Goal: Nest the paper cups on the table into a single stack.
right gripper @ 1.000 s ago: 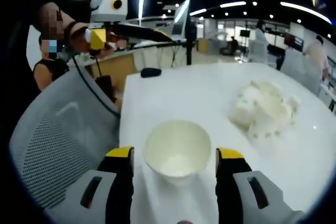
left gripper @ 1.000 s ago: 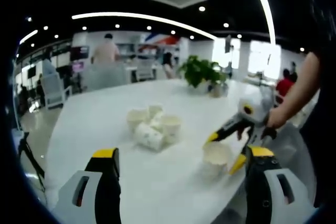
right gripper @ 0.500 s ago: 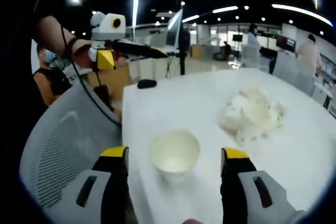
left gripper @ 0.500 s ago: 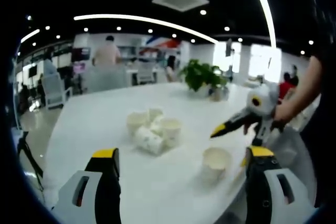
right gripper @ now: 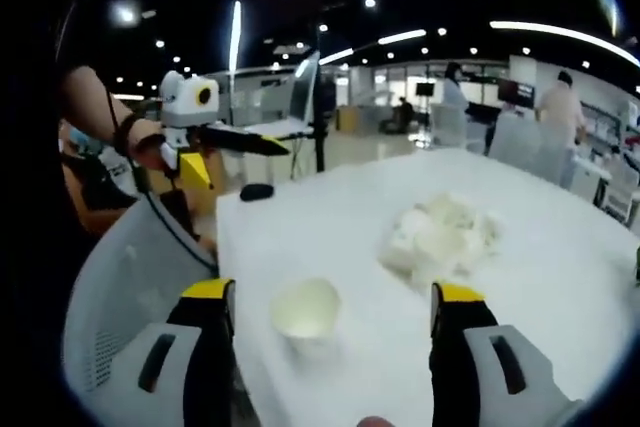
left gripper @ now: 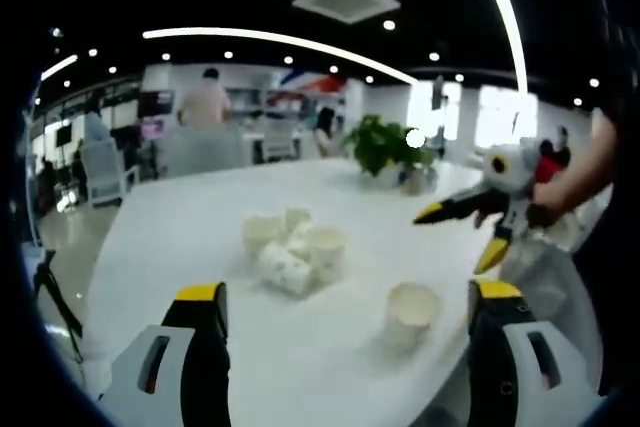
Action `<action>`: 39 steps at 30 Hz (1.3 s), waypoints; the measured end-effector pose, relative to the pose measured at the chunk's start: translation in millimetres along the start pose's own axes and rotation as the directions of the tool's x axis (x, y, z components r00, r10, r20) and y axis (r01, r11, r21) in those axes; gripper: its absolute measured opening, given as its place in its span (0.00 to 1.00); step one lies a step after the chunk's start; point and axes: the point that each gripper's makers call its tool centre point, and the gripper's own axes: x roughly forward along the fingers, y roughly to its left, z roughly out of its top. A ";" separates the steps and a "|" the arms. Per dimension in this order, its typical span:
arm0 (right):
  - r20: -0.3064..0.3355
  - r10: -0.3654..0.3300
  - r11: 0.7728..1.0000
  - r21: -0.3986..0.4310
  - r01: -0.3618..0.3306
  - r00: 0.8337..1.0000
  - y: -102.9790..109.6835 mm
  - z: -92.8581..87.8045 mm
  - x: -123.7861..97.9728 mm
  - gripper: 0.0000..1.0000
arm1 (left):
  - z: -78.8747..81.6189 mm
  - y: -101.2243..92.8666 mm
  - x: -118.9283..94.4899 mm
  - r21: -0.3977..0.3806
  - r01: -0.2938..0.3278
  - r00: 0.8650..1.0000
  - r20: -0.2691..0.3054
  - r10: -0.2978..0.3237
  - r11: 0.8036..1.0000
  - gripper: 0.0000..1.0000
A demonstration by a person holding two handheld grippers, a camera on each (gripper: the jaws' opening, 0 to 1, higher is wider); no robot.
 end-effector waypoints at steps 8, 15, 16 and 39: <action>0.037 -0.122 0.990 0.082 0.118 0.992 -32.3 -1.0 -24.9 0.87 | 0.4 -0.3 0.8 -0.006 0.002 1.000 0.000 -0.002 1.000 1.00; 0.034 -0.184 0.973 0.146 0.177 0.982 -47.2 -7.8 -34.6 0.90 | 0.6 -0.5 1.1 -0.006 0.001 1.000 -0.001 -0.001 1.000 1.00; 0.036 -0.189 0.970 0.163 0.181 0.981 -48.3 -7.5 -35.9 0.92 | 0.5 -0.6 1.1 -0.006 0.001 1.000 -0.002 -0.001 1.000 1.00; 0.041 -0.284 0.938 0.219 0.268 0.958 -78.1 -14.3 -47.5 1.00 | 0.4 -0.1 3.1 -0.012 0.013 1.000 -0.014 -0.013 1.000 1.00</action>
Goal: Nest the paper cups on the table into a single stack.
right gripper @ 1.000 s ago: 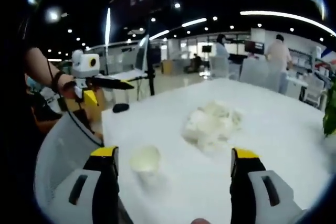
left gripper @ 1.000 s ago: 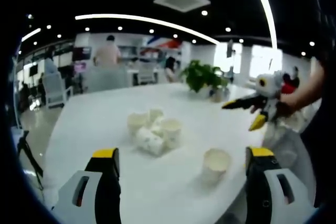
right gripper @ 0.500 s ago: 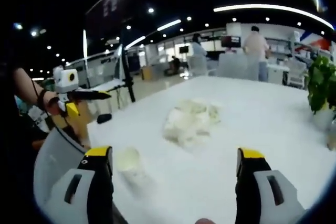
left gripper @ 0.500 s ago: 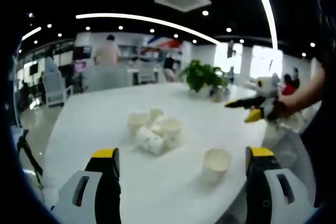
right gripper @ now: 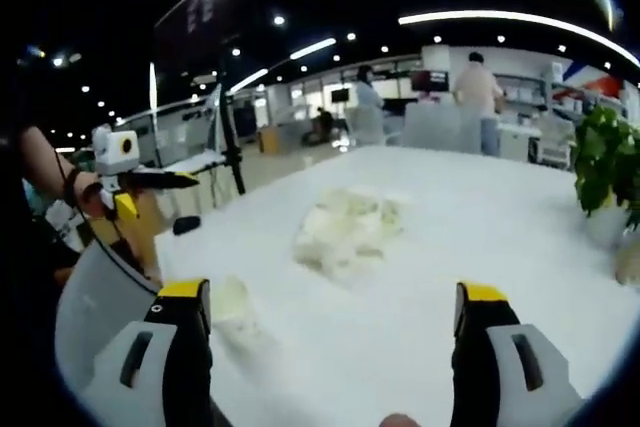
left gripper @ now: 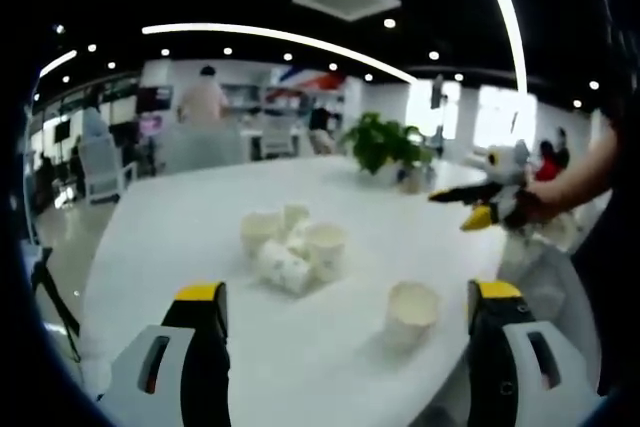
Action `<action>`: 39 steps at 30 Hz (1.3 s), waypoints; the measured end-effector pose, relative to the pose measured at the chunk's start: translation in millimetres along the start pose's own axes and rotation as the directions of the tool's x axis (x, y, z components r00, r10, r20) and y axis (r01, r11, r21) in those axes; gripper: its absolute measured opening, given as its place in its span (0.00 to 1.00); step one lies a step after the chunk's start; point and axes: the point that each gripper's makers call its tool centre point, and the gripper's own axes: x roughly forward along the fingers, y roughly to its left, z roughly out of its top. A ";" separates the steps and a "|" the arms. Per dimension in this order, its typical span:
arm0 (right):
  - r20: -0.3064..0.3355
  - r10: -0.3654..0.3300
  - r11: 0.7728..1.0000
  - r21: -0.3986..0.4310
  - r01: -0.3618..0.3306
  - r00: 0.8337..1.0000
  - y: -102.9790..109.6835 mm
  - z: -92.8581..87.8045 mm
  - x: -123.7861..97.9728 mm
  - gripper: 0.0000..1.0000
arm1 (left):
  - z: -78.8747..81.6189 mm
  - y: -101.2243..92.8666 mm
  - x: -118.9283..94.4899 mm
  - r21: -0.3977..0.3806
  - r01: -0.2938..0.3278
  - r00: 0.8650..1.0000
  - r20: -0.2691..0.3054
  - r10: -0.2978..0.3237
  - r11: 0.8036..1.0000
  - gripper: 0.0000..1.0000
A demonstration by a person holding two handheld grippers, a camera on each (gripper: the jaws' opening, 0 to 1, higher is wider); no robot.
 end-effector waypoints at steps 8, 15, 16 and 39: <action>-0.008 -0.008 1.000 -0.005 0.008 1.000 -8.6 2.4 19.1 1.00 | -8.3 -0.8 2.6 -0.003 0.008 1.000 -0.017 -0.008 1.000 1.00; -0.022 0.019 0.999 -0.027 -0.019 1.000 -14.1 6.9 51.9 0.99 | -14.3 -2.9 2.7 -0.018 0.009 1.000 -0.021 -0.010 1.000 1.00; -0.028 0.024 0.999 -0.042 -0.025 0.999 -13.5 7.6 55.9 0.98 | -15.1 -2.3 2.2 -0.020 0.008 1.000 -0.022 -0.008 1.000 1.00; -0.142 0.128 0.978 -0.146 -0.148 0.982 7.2 1.4 148.7 0.85 | -30.8 5.8 -9.8 -0.054 -0.025 0.999 -0.042 0.023 0.998 1.00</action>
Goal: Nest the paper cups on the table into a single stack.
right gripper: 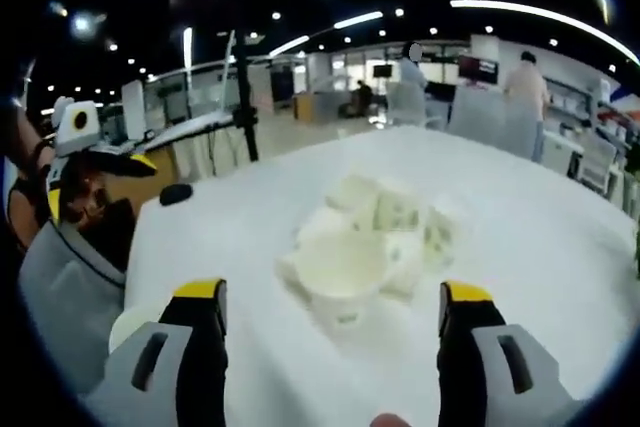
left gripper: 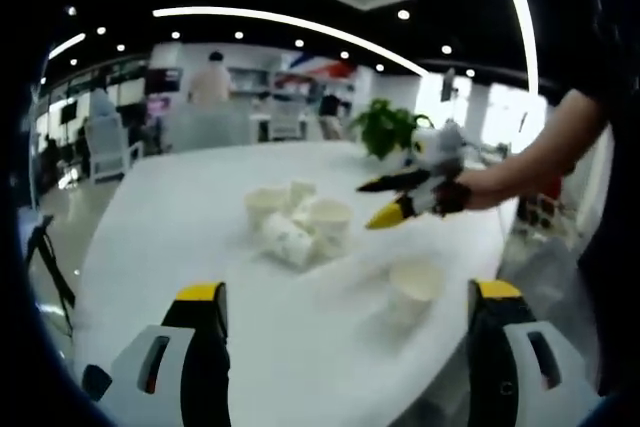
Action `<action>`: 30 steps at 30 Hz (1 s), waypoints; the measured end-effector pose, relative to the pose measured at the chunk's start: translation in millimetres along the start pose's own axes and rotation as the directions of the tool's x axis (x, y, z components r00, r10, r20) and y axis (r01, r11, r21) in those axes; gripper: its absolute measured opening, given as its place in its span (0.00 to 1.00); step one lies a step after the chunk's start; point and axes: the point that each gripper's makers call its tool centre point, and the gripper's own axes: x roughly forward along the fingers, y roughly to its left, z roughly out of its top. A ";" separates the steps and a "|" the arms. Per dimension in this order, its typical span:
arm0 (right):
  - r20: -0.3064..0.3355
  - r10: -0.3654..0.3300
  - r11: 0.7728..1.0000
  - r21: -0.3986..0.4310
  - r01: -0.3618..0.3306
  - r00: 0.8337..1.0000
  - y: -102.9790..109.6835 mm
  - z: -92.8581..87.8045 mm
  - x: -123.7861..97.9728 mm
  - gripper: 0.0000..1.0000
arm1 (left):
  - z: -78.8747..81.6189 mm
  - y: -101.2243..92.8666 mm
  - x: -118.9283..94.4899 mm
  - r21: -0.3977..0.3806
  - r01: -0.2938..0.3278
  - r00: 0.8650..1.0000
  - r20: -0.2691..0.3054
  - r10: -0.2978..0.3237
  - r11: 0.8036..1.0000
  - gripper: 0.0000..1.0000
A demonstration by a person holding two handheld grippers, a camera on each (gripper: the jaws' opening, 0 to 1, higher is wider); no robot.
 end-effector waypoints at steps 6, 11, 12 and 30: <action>-0.019 0.002 1.000 -0.027 -0.002 1.000 -3.2 0.8 15.9 0.82 | 0.8 0.2 -4.3 0.001 -0.003 1.000 0.010 0.003 1.000 1.00; -0.037 0.002 0.999 -0.043 -0.004 0.999 -3.9 1.1 23.9 0.79 | -1.5 1.0 -4.6 -0.007 -0.003 1.000 0.008 0.003 1.000 1.00; -0.045 0.002 0.999 -0.049 -0.004 0.999 -5.5 -0.1 25.7 0.78 | -2.1 1.1 -4.6 -0.014 -0.003 1.000 0.007 0.003 1.000 1.00; -0.091 0.026 0.995 -0.090 -0.034 0.996 -8.7 -10.6 50.0 0.59 | -3.6 3.2 -4.0 -0.016 -0.007 1.000 0.018 0.007 1.000 1.00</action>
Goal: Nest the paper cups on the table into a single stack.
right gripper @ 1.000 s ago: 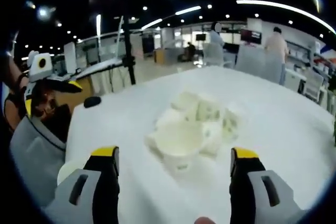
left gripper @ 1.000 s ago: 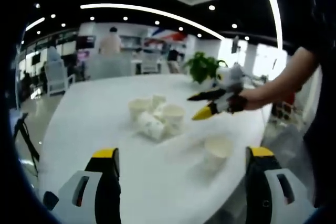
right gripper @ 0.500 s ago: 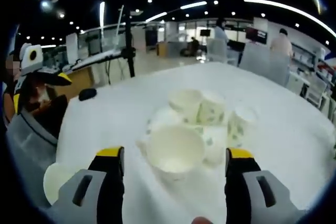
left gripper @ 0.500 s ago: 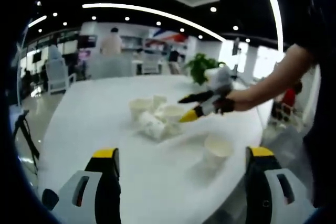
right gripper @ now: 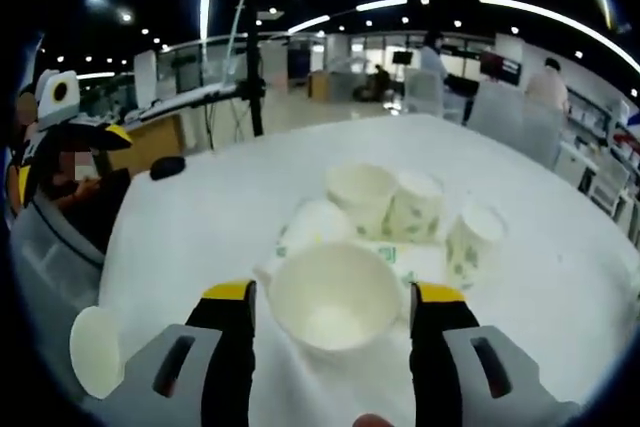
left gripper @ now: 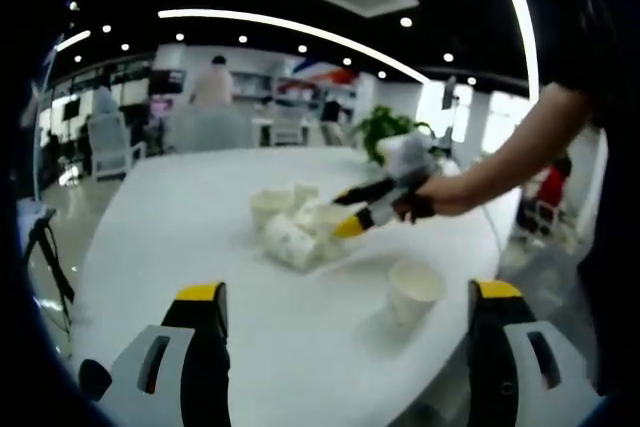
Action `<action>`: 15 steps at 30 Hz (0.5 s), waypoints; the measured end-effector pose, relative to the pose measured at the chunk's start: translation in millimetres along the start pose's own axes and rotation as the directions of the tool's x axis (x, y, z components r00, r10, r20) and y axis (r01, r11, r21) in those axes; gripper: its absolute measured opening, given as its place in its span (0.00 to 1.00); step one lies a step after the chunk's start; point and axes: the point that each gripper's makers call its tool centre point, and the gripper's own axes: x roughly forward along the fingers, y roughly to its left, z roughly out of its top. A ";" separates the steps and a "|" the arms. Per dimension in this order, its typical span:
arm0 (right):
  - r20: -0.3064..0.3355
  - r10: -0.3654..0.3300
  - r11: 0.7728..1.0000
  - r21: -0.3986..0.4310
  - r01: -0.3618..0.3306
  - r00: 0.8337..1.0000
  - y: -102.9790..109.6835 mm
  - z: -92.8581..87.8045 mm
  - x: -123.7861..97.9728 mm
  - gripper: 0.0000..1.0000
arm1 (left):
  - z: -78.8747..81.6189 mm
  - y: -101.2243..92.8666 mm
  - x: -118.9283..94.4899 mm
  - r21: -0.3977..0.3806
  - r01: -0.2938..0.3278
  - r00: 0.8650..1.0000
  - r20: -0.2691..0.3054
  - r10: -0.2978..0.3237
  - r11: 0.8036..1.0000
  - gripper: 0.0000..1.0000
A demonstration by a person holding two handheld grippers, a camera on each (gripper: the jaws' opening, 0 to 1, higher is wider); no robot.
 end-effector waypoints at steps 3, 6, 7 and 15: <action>0.001 0.005 1.000 -0.002 -0.005 1.000 -1.0 -1.2 3.4 0.59 | 1.6 1.6 -0.1 0.004 -0.005 1.000 0.007 0.005 1.000 1.00; -0.006 0.010 1.000 -0.008 -0.010 1.000 -1.1 -2.4 6.4 0.57 | 2.6 2.6 -0.3 0.003 -0.005 1.000 0.011 0.005 1.000 1.00; -0.011 0.009 1.000 -0.010 -0.009 1.000 -1.7 -3.6 7.3 0.57 | 2.0 2.8 0.2 0.004 -0.005 1.000 0.006 0.005 1.000 1.00; -0.027 0.011 0.999 -0.035 -0.012 1.000 -4.4 -8.7 8.4 0.50 | 1.4 4.5 0.3 -0.005 -0.007 1.000 0.004 0.007 1.000 1.00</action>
